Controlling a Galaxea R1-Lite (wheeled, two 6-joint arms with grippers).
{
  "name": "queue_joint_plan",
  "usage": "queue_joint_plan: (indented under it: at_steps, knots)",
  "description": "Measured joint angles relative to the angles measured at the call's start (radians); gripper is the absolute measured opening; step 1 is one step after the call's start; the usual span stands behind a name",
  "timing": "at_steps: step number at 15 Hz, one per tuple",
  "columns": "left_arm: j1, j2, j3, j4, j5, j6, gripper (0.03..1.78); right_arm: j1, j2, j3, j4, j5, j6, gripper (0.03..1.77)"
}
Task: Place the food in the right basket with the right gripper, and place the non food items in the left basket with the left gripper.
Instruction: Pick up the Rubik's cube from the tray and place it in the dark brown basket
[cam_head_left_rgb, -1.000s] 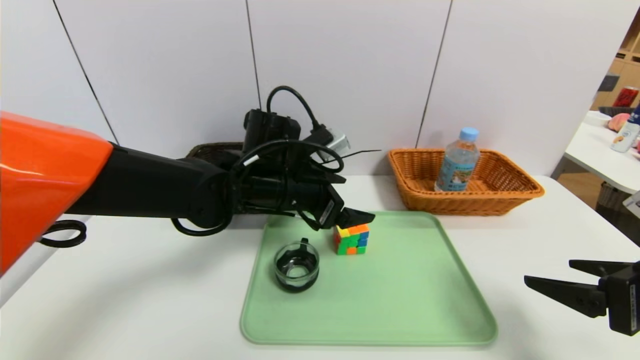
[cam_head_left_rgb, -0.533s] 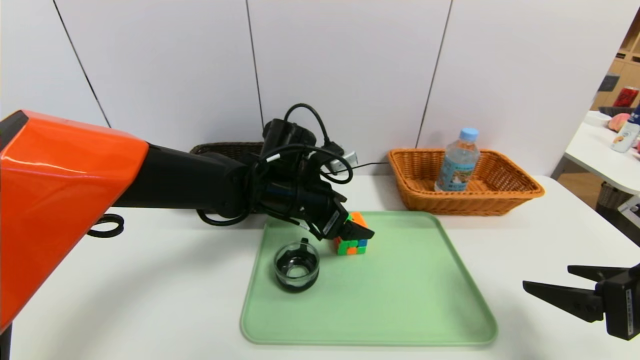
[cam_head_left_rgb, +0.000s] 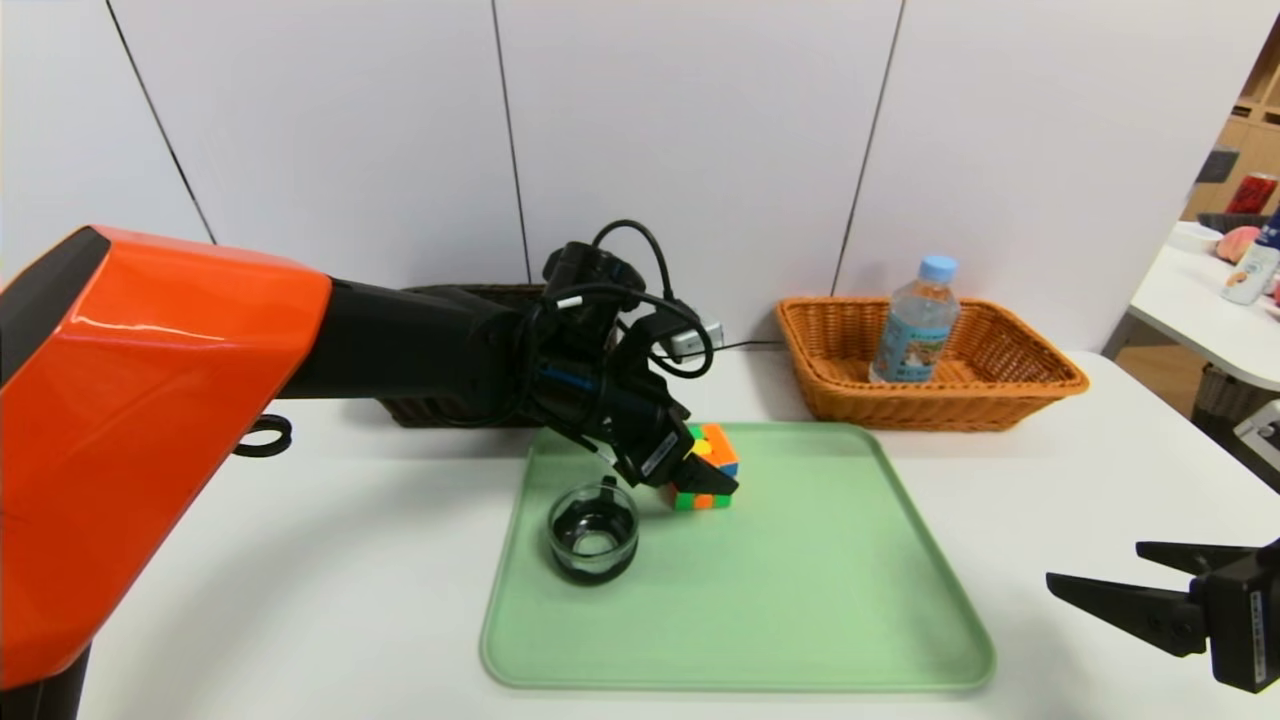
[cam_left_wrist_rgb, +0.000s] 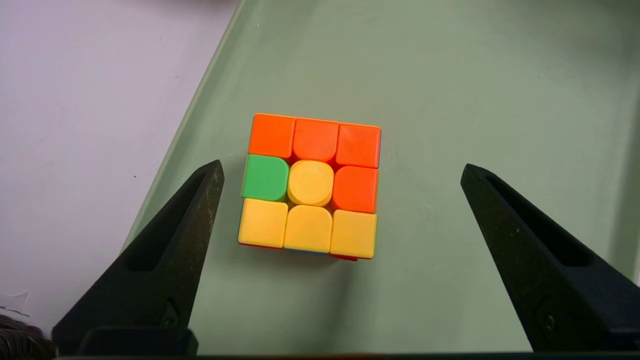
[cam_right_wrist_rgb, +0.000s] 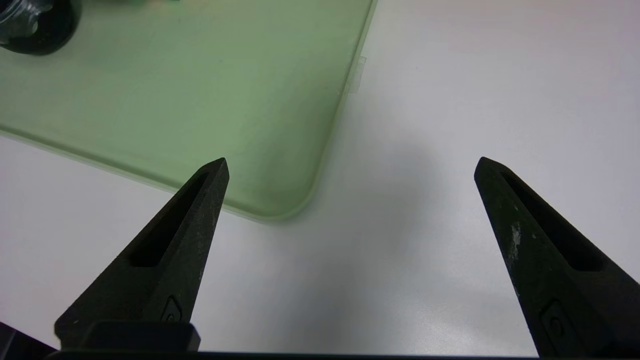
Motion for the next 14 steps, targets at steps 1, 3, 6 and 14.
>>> queue_joint_plan:
  at_steps: [1, 3, 6, 14]
  knots:
    - [0.001, 0.010, -0.014, 0.006, 0.000, 0.011, 1.69, 0.000, 0.000, 0.001, 0.000, 0.000, 0.000, 1.69]
    - [0.001, 0.029, -0.036, 0.017, 0.000, 0.026, 1.69, 0.000, 0.000, 0.002, -0.002, 0.000, 0.000, 1.69]
    - [0.001, 0.056, -0.046, 0.017, 0.000, 0.027, 1.69, -0.001, 0.000, 0.007, -0.004, 0.000, 0.000, 1.69]
    - [0.001, 0.088, -0.046, 0.011, 0.001, 0.030, 1.55, -0.001, 0.002, 0.009, -0.006, 0.000, 0.000, 1.69]
